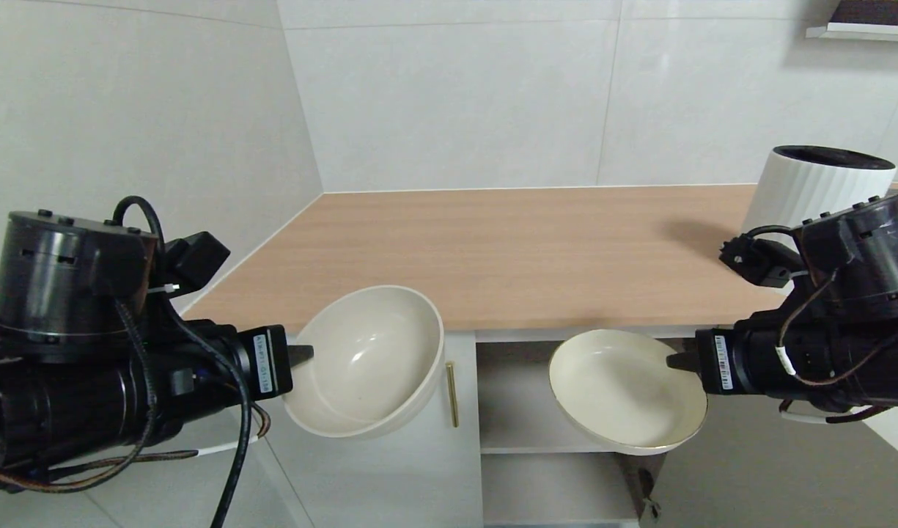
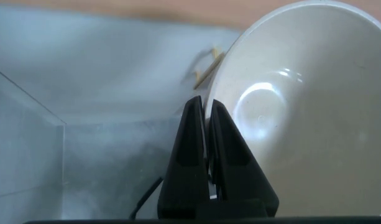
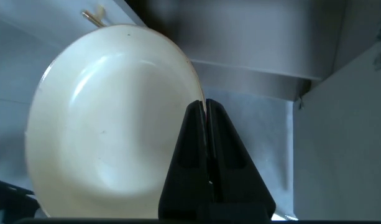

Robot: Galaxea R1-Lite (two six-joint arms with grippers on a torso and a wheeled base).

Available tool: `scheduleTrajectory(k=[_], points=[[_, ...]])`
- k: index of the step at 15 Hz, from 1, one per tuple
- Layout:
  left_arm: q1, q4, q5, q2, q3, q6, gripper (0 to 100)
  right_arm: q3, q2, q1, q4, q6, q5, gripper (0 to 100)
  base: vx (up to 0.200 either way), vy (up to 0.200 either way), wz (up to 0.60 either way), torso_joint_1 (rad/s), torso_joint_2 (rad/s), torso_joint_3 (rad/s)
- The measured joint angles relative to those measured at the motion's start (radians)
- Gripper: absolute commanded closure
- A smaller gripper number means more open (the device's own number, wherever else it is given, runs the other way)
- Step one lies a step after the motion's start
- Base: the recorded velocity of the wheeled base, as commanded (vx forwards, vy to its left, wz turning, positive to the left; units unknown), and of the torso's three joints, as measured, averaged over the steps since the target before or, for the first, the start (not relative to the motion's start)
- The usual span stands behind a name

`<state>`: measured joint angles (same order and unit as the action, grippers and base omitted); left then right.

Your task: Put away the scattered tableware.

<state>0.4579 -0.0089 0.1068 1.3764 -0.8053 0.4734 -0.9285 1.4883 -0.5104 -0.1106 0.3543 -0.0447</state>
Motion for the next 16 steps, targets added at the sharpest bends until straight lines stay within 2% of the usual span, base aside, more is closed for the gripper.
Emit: scheduleTrajectory(k=[10,13,16], points=[[0.003,-0.001,0.000,0.040,0.003,-0.001,100,0.048,0.072,-0.005,0.065,-0.020,-0.001,100,0.000,0.000,0.00,-0.173,0.46,0.286],[0.004,0.000,0.000,0.051,0.003,-0.001,100,0.053,0.091,-0.005,0.073,-0.020,-0.001,100,0.000,0.000,0.00,-0.128,0.45,0.320],[0.004,0.000,0.000,0.056,0.003,-0.001,100,0.056,0.105,-0.005,0.075,-0.020,-0.002,100,0.000,0.000,0.00,-0.045,0.18,0.124]])
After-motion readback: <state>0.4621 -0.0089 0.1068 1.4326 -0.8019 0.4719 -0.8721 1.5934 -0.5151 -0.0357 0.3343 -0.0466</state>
